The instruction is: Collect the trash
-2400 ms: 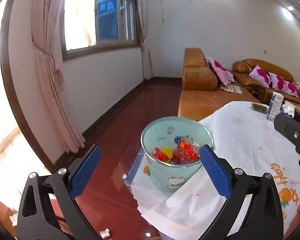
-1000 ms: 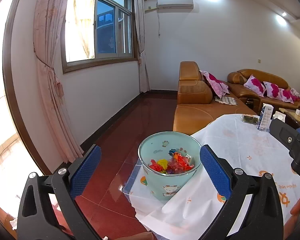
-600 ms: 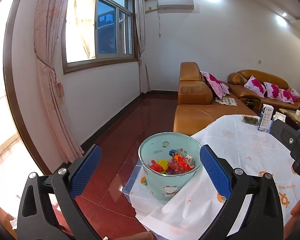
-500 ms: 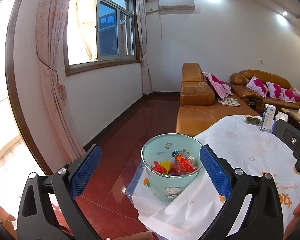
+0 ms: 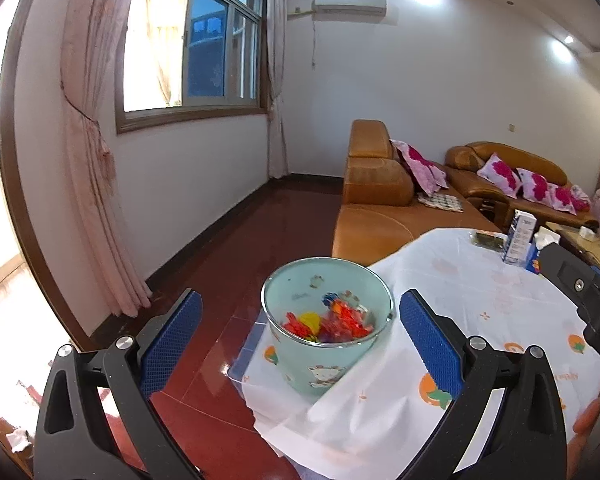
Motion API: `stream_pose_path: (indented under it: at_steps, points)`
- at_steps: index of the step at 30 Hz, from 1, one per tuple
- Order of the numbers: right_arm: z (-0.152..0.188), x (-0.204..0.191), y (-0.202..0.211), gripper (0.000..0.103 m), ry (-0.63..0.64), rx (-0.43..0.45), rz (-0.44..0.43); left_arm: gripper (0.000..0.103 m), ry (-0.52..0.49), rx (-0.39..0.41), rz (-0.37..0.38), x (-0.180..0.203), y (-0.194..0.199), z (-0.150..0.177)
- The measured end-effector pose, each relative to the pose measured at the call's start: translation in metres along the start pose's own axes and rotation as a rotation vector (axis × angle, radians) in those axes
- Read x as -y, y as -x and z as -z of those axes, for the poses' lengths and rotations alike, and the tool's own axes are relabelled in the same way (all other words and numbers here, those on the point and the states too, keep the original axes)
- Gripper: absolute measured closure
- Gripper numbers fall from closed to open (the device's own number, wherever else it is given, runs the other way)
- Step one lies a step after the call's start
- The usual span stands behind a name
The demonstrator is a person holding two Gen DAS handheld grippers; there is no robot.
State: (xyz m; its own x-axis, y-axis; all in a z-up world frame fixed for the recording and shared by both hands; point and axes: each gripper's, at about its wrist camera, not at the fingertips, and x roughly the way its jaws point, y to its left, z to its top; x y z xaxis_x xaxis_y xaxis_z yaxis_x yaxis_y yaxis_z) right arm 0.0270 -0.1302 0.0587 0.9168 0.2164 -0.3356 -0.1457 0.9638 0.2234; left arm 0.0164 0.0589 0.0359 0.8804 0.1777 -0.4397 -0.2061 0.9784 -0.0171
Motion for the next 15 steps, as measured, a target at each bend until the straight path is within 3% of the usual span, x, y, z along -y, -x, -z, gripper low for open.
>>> stream_pose_path:
  at_steps: [9,15]
  points:
    - [-0.001,0.002,-0.005,0.009,-0.002,-0.013,0.009,0.006,-0.012,-0.001,-0.032,0.004,-0.002,0.001]
    - [-0.004,0.024,-0.019,0.005,-0.014,-0.027,0.104,0.006,-0.016,-0.016,-0.025,0.002,-0.012,0.006]
